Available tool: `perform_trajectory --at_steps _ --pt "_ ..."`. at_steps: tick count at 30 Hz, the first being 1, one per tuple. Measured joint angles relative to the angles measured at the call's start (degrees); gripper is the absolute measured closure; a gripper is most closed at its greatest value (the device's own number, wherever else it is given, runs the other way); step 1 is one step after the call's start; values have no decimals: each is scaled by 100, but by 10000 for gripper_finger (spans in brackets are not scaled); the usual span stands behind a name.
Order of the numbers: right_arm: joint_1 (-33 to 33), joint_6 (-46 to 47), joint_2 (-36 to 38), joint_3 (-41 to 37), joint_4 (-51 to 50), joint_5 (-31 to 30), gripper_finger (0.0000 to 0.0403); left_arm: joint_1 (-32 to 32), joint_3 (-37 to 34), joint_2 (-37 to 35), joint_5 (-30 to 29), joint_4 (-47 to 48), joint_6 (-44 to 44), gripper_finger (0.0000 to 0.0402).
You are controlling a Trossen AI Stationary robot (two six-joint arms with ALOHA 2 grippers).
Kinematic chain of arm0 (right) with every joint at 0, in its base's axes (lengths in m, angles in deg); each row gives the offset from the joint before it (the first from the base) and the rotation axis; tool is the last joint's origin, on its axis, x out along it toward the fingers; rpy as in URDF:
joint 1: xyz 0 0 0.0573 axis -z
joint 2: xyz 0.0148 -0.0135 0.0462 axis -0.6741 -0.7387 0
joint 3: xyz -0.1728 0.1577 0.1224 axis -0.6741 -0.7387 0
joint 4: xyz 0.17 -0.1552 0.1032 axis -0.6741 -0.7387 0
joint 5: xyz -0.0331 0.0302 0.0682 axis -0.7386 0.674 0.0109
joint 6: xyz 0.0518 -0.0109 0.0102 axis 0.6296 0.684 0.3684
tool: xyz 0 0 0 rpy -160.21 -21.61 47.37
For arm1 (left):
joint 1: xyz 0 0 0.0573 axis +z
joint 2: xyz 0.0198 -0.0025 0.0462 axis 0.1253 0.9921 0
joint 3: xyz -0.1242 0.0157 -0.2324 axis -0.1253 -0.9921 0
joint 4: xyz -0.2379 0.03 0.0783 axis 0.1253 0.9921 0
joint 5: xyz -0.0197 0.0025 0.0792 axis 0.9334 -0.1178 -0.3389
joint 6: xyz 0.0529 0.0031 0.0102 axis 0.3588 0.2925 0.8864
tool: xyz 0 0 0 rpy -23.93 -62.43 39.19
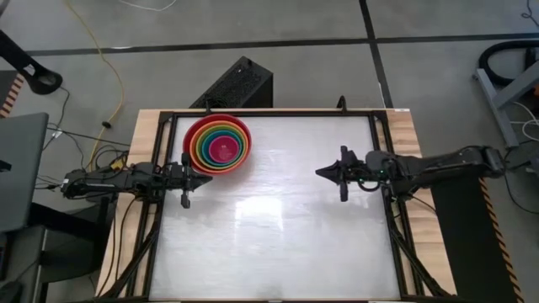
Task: Nest bowls inside each other
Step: Return to Home Position
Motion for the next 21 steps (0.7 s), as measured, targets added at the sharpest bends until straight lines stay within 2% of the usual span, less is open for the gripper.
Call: perform_trajectory --at_steps 13,19,21 --pt "0 -516 1277 -784 563 -9 392 -1 -1 1 0 2 0 401" --pt "22 -748 1480 -1404 1784 26 392 -2 -1 2 0 2 0 401" --pt "92 -752 1503 -1622 1902 135 392 -2 -1 2 0 2 0 401"
